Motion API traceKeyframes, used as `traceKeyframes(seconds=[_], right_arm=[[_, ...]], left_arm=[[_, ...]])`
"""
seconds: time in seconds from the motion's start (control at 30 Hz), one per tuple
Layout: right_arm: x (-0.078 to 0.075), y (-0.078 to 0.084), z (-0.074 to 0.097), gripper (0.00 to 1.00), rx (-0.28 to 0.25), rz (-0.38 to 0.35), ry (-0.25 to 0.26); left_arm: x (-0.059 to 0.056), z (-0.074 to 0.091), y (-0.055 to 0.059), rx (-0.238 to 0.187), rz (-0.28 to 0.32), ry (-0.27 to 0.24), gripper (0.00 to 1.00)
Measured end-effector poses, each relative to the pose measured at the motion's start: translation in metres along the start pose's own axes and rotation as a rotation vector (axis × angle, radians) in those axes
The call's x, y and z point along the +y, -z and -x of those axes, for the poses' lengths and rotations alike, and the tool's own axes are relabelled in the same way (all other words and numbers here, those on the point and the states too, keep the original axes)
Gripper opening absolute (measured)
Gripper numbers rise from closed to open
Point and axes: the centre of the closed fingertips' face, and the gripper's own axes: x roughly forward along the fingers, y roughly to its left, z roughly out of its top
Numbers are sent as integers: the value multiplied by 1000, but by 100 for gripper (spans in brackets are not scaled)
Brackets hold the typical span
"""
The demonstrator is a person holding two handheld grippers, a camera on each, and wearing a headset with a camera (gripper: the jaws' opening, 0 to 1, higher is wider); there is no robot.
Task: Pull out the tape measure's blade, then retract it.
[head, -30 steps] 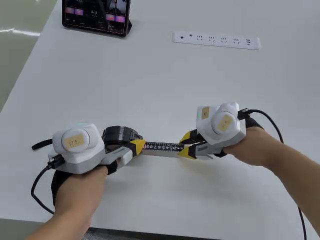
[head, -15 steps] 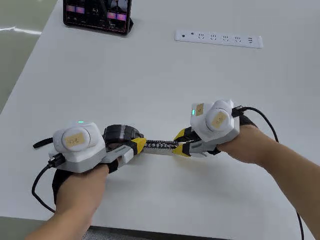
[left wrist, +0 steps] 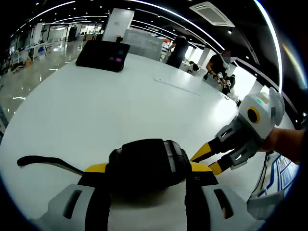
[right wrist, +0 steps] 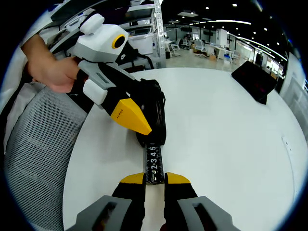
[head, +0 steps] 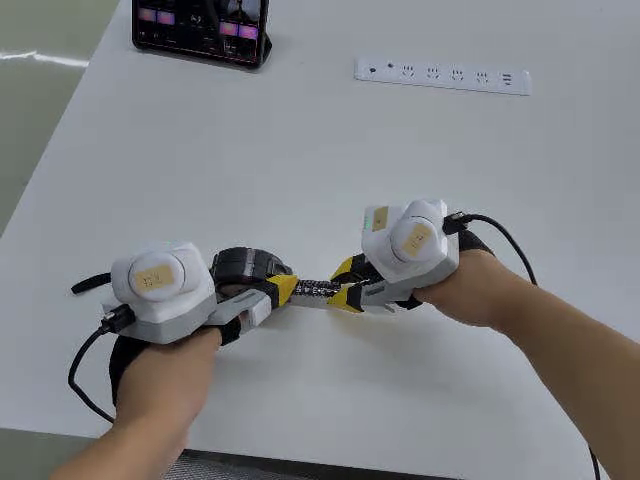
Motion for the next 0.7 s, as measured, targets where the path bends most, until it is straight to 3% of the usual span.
traceKeyframes(seconds=[0.7], right_arm=[[3, -19, -19, 11, -24, -2, -6]], left_arm=[[2, -2, 1, 2, -6, 0, 58]])
